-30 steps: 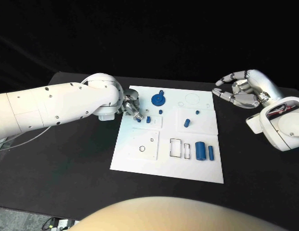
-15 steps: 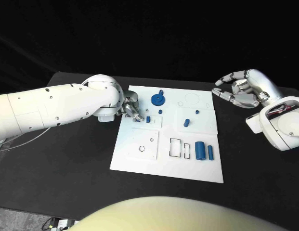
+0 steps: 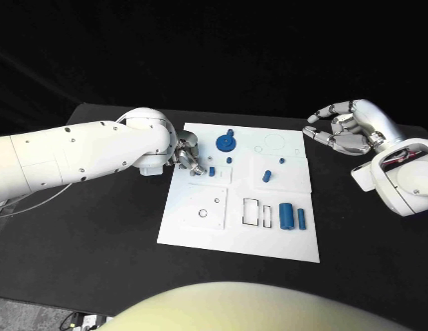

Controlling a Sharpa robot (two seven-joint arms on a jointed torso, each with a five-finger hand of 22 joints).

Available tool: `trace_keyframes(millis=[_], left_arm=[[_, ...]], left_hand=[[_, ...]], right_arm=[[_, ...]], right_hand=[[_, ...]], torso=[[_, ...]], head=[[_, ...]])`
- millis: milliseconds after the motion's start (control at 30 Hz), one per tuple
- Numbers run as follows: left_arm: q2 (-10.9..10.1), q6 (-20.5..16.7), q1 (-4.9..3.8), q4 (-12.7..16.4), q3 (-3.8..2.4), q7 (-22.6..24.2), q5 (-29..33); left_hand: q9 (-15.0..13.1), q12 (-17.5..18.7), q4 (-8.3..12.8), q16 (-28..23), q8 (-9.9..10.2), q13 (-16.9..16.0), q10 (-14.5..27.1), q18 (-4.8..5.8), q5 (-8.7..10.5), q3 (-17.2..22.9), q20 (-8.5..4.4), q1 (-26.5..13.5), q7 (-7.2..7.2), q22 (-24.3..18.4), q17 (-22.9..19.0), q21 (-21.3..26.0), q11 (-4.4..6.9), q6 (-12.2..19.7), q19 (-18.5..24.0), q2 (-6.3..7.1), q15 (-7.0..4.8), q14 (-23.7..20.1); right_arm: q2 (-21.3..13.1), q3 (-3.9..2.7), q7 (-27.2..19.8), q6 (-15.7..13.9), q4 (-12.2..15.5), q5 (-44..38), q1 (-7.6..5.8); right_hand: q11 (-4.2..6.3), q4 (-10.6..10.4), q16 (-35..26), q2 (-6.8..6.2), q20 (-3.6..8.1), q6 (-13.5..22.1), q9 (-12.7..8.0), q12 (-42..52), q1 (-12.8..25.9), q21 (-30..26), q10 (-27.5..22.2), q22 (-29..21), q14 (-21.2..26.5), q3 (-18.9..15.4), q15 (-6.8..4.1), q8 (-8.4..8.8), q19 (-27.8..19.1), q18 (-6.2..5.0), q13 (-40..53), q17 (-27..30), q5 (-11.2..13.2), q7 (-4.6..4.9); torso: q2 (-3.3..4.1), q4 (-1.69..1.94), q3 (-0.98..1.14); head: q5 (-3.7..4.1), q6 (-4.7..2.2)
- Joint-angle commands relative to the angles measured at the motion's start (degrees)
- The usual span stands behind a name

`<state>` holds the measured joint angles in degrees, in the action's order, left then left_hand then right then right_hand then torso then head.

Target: Assemble the parts on the task board

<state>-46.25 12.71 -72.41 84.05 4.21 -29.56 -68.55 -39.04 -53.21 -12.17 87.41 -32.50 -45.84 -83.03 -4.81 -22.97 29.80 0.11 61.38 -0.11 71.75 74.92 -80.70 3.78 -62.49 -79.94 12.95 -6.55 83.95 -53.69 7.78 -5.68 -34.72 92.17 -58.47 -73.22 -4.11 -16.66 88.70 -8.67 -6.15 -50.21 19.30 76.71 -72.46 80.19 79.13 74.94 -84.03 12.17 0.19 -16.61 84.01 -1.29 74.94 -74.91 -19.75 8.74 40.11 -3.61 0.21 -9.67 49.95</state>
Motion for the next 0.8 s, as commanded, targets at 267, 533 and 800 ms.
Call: trace_keyframes(millis=[267, 533, 800], left_arm=[[-0.47, -2.50, 0.20, 0.28, -0.13, 0.36, 0.92], [-0.92, -4.03, 0.20, 0.67, -0.36, 0.46, 1.16], [-1.28, -4.96, 0.20, 1.11, -0.85, 0.62, 1.71]], left_hand=[[0.40, 1.48, -4.65, 0.01, 0.83, 1.25, 0.88, 0.67, 3.00, -6.14, -0.24, -4.39, 0.34, -0.31, 7.96, 0.57, -0.08, -0.05, 0.22, 0.18, -0.05, 4.40], [0.43, 1.46, -4.65, 0.04, 0.86, 1.21, 0.89, 0.68, 3.20, -6.72, -0.22, -4.96, 0.32, -0.23, 8.05, 0.54, -0.09, -0.08, 0.17, -0.15, -0.04, 4.42], [0.44, 1.61, -4.50, 0.03, 0.88, 1.38, 0.94, 0.64, 3.12, -6.74, -0.22, -4.73, 0.26, -0.38, 8.01, 0.63, -0.04, -0.06, 0.25, -0.59, -0.06, 4.42]], right_arm=[[0.04, 0.00, -0.45, 0.02, -0.06, -0.13, 0.05], [0.00, 0.00, -0.47, 0.02, -0.07, -0.10, 0.10], [-0.01, 0.00, -0.48, 0.03, -0.13, -0.10, 0.22]], right_hand=[[0.10, -0.01, -0.24, 0.08, 0.40, 0.36, 0.09, -0.23, 0.61, -0.21, -0.32, 9.44, -5.15, -0.04, -0.37, -0.27, 1.53, -1.02, 2.82, -12.02, -0.28, 0.02], [0.10, -0.01, -0.24, 0.08, 0.40, 0.36, 0.09, -0.23, 0.61, -0.21, -0.32, 9.44, -5.15, -0.04, -0.37, -0.27, 1.53, -1.02, 2.82, -12.02, -0.28, 0.02], [0.10, 0.01, -0.25, 0.08, 0.40, 0.42, 0.08, -0.26, 0.77, -0.31, -0.34, 9.40, -5.15, -0.07, -0.37, -0.28, 1.50, -1.04, 2.79, -11.99, -0.28, 0.03]], torso=[[-0.01, -0.04, -0.03], [0.03, 0.01, -0.03], [0.05, 0.04, 0.00]], head=[[0.16, -0.17], [0.28, -0.20], [0.34, -0.16]])
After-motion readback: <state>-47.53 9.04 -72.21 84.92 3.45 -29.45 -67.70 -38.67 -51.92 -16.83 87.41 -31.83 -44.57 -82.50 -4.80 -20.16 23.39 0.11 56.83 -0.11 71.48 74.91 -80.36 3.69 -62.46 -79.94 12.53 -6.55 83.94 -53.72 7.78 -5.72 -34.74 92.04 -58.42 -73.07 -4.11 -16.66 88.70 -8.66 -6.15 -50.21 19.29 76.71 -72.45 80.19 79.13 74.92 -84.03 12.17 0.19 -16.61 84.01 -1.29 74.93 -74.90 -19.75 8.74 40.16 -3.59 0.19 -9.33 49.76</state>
